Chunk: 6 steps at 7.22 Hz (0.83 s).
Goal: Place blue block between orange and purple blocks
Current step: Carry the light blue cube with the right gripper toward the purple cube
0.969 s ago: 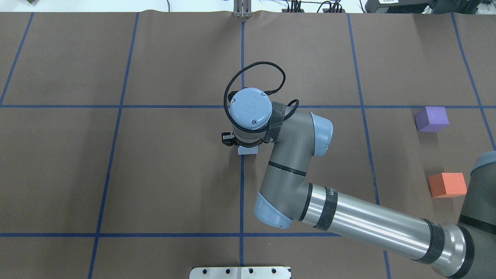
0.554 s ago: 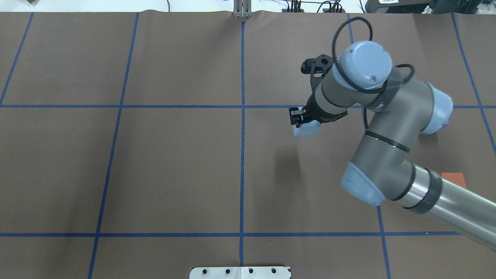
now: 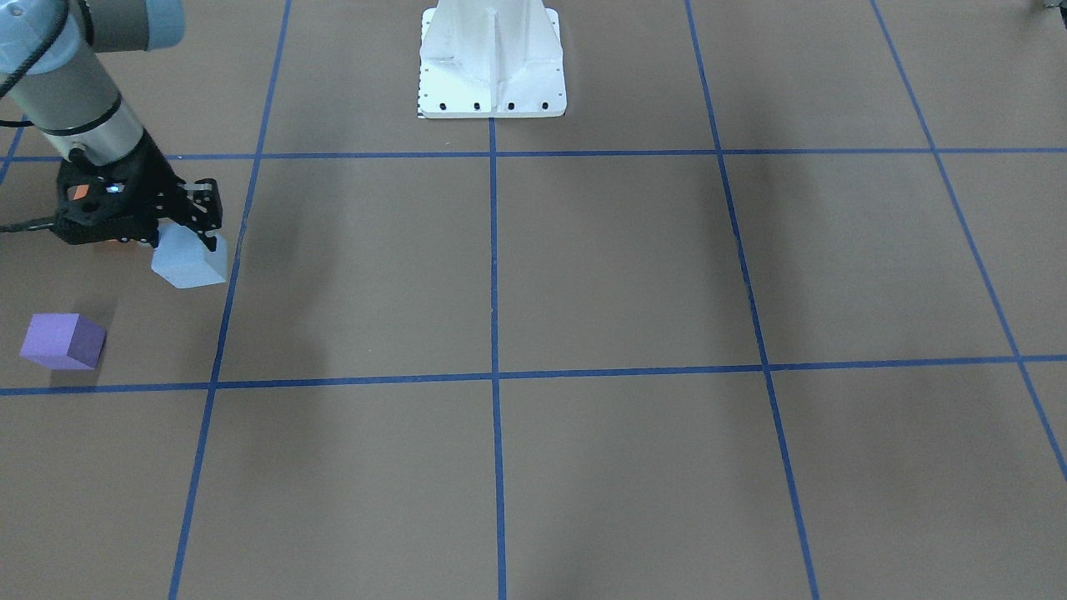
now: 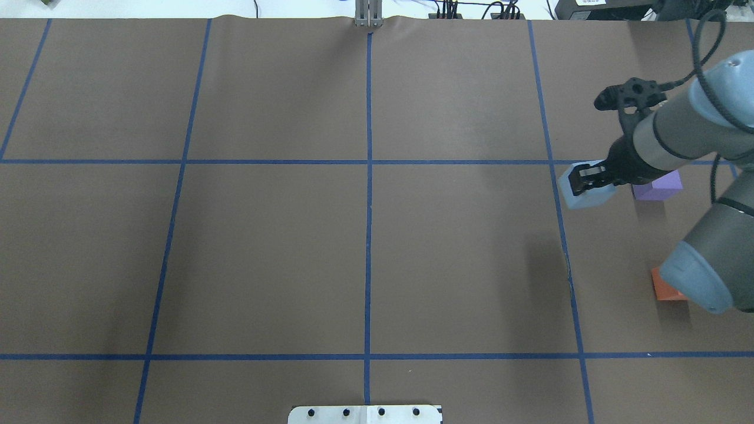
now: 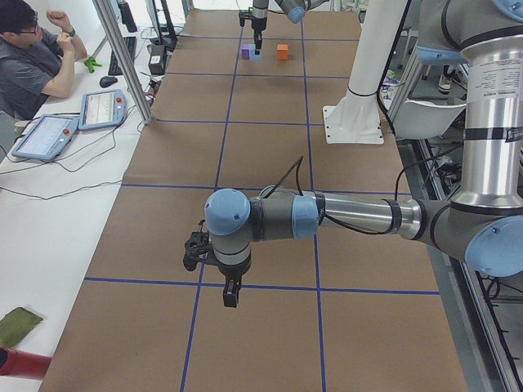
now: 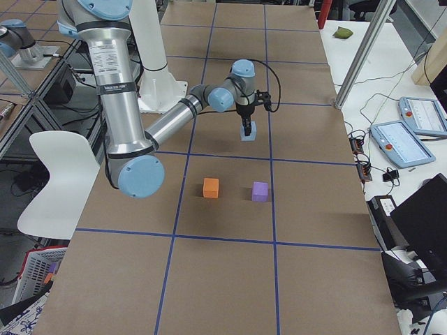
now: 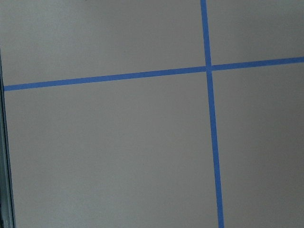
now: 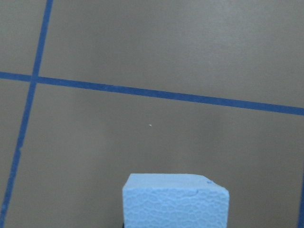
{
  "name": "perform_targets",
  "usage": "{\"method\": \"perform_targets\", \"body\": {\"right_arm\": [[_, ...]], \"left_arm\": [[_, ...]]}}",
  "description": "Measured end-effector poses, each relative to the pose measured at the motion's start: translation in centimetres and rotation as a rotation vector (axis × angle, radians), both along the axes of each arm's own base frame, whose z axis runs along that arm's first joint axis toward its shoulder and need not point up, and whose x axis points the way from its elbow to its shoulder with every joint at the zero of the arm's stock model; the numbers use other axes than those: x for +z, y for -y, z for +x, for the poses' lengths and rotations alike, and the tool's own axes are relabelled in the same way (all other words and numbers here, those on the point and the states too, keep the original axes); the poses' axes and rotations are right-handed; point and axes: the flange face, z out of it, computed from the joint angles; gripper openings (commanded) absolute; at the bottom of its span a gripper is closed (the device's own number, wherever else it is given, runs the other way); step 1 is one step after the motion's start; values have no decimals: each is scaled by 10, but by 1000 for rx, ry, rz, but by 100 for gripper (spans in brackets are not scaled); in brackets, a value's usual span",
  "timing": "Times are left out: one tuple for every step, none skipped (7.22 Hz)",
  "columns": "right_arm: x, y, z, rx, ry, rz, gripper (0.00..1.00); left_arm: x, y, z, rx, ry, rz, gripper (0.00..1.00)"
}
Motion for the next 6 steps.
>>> {"method": "perform_targets", "body": {"right_arm": [[34, -5, 32, 15, 15, -17, 39], [67, -10, 57, 35, 23, -43, 39], [100, -16, 73, 54, 28, -58, 40], [133, -19, 80, 70, 43, -56, 41], [160, -22, 83, 101, 65, -63, 40], [175, -24, 83, 143, 90, -85, 41]], "left_arm": [[0, 0, 0, 0, 0, 1, 100], [0, 0, 1, 1, 0, 1, 100], [0, 0, 1, 2, 0, 1, 100], [0, 0, 1, 3, -1, 2, 100], [0, 0, 1, 3, 0, 1, 100], [0, 0, 1, 4, 0, 1, 100]]}}
